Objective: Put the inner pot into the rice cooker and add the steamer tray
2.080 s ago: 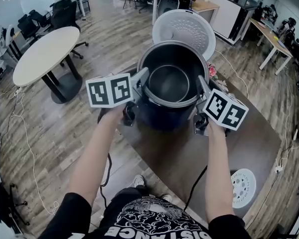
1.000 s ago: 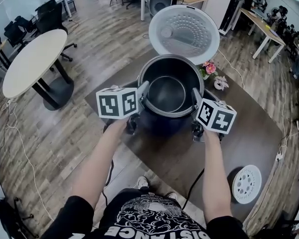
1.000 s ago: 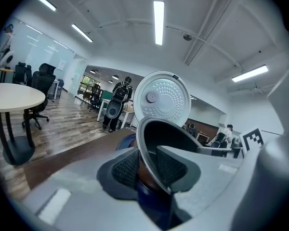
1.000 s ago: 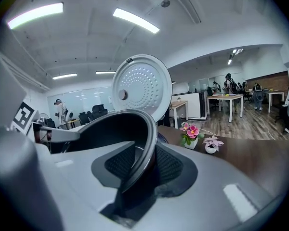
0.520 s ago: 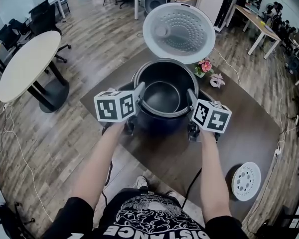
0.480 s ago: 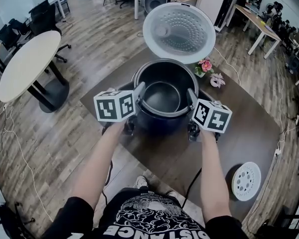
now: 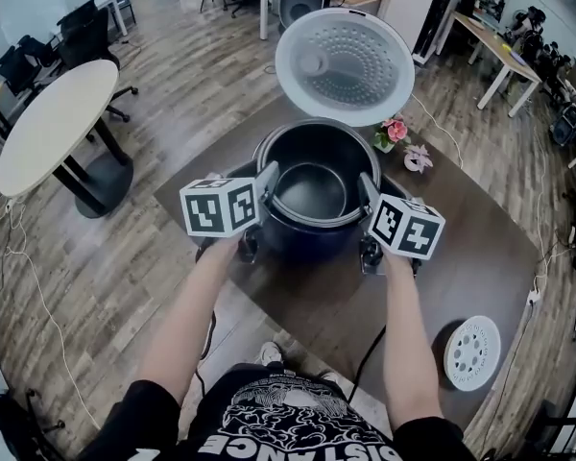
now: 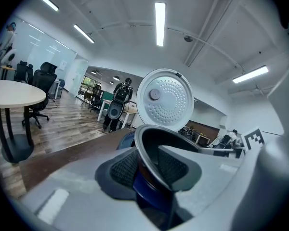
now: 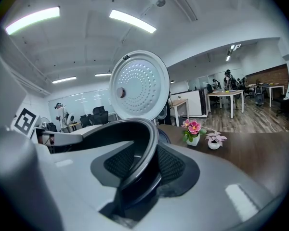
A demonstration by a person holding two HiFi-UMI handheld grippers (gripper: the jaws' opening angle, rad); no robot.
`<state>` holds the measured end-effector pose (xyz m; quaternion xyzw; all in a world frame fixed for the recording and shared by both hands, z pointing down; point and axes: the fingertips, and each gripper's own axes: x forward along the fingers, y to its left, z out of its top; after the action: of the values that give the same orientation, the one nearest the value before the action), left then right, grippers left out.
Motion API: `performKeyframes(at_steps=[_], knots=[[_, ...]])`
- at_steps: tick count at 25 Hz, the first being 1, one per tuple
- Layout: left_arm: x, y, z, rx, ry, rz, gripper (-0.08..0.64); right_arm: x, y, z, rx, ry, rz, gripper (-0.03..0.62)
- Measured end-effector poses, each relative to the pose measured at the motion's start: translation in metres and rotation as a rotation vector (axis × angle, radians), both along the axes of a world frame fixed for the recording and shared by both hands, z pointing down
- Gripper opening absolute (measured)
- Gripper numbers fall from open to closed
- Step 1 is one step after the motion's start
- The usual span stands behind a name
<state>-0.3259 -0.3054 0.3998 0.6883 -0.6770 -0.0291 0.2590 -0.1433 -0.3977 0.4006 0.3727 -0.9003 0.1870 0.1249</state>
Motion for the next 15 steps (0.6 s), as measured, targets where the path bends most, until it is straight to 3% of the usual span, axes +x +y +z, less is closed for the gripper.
performKeyframes(at_steps=[6,8,15], knots=[[0.006,0.003,0.003,-0.023,-0.070,0.010,0.168,0.004,0.003,0.005,0.068,0.084,-0.008,0.164],[0.004,0.005,0.002,-0.026,-0.092,0.004,0.178,0.003,0.004,0.003,0.067,0.083,-0.008,0.190],[-0.001,0.018,-0.004,-0.032,-0.105,-0.023,0.178,0.007,0.015,0.000,0.059,0.075,-0.003,0.190]])
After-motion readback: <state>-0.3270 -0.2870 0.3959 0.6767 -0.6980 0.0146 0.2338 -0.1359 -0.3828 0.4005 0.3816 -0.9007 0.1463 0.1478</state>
